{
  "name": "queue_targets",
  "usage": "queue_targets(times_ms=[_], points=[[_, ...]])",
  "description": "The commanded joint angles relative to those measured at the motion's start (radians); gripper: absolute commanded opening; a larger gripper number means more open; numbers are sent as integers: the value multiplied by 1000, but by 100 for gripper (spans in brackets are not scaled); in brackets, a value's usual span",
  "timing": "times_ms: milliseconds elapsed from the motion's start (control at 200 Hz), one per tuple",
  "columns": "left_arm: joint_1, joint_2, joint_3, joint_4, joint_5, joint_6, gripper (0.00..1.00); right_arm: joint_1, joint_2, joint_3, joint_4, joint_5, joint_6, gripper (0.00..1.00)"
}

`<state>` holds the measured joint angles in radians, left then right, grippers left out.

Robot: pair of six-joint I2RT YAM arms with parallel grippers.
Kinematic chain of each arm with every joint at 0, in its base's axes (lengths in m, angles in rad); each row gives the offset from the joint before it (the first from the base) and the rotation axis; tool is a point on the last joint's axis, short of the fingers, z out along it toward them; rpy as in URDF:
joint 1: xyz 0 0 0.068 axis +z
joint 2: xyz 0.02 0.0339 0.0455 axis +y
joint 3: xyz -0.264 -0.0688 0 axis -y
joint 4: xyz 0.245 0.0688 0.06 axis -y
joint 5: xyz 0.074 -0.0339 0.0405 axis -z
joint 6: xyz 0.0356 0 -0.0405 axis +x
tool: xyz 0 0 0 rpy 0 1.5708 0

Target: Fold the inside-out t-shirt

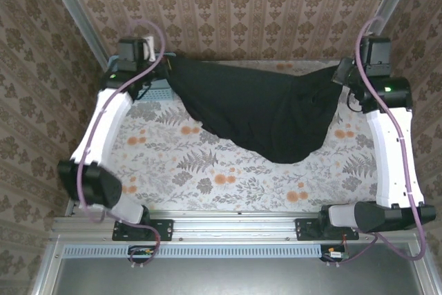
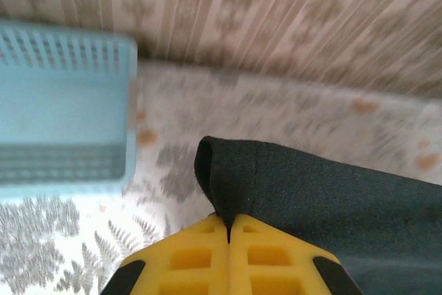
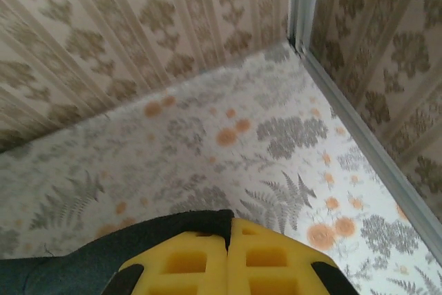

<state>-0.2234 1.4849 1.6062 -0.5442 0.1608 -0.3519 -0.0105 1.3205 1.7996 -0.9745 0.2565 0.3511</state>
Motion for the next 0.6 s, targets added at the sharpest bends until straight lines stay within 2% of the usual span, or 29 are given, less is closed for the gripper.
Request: queue_targets(times_ms=[0, 270, 400, 495, 595], points=[[13, -144, -76, 53, 13, -58, 0, -4, -64, 138, -73, -36, -24, 0], [13, -515, -203, 191, 51, -101, 0, -3, -227, 325, -55, -119, -41, 0], [13, -651, -265, 273, 14, -93, 0, -3, -280, 379, -13, -137, -34, 0], [13, -665, -273, 284, 3, -81, 0, -3, -297, 395, 34, -120, -33, 0], [13, -563, -205, 179, -16, -58, 0, -3, -242, 456, 25, -100, -49, 0]])
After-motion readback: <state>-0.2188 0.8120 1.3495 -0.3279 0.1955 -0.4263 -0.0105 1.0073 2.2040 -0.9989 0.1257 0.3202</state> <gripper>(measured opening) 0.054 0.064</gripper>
